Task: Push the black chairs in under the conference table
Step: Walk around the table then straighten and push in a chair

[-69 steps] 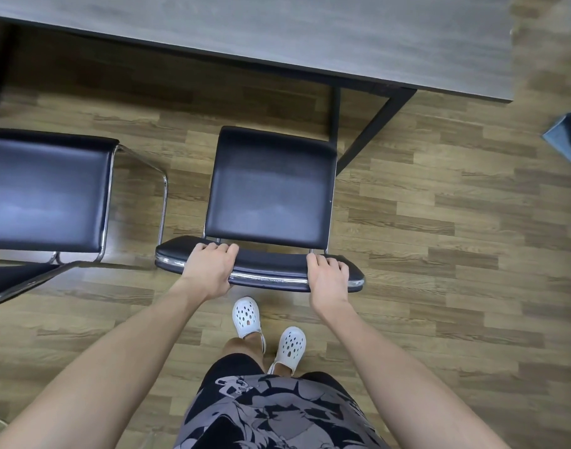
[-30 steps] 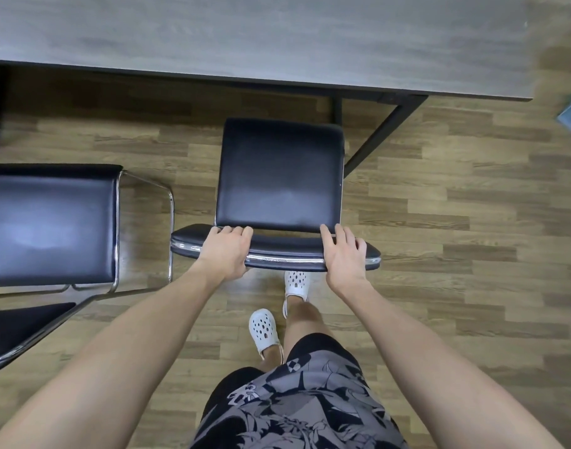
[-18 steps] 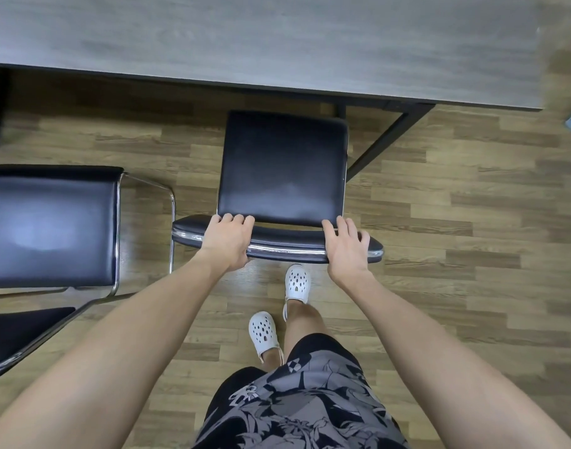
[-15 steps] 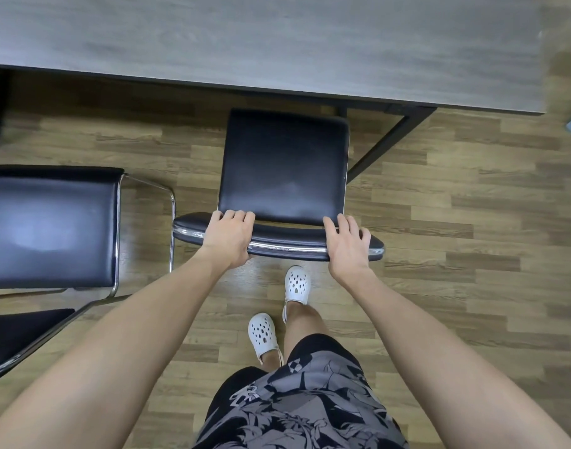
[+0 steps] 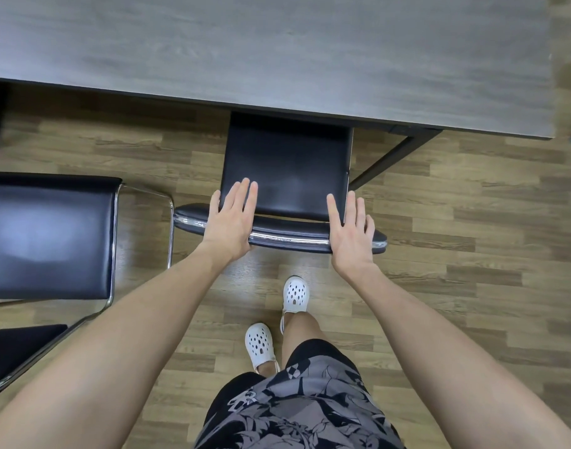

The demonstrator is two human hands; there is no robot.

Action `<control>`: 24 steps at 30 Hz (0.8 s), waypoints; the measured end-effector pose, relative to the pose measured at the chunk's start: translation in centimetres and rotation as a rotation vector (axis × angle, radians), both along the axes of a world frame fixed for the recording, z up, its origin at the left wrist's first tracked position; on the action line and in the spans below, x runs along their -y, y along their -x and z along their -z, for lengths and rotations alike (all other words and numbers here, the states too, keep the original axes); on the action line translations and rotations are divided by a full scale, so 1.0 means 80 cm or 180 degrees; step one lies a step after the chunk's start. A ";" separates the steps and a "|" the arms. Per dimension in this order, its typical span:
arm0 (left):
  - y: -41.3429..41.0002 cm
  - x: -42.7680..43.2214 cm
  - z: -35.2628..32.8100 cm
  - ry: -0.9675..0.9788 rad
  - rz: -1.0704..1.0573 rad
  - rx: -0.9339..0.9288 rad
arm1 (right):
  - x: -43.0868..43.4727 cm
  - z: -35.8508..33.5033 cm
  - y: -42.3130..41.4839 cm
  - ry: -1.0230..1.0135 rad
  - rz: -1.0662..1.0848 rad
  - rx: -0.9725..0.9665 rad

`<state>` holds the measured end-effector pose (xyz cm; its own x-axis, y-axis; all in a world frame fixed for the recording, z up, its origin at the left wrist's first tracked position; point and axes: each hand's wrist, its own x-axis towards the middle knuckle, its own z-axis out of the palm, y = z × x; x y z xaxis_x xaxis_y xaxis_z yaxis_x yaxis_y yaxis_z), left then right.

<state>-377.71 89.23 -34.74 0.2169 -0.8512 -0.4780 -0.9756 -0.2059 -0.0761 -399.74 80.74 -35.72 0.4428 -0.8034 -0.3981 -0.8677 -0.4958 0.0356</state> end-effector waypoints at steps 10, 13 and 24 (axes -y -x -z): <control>-0.017 0.056 -0.009 -0.0051 -0.0093 -0.0040 | 0.056 0.001 -0.021 0.0026 0.0000 0.0067; -0.022 0.069 -0.010 0.0018 -0.0143 -0.0074 | 0.071 0.003 -0.026 0.0045 -0.0012 0.0092; -0.032 0.112 -0.006 0.0005 -0.0295 0.0020 | 0.121 -0.001 -0.040 -0.0044 -0.0049 0.0209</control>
<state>-375.14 80.30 -34.24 0.2978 -0.8280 -0.4750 -0.9518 -0.2955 -0.0817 -396.53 71.09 -35.65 0.4806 -0.7909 -0.3788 -0.8602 -0.5093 -0.0282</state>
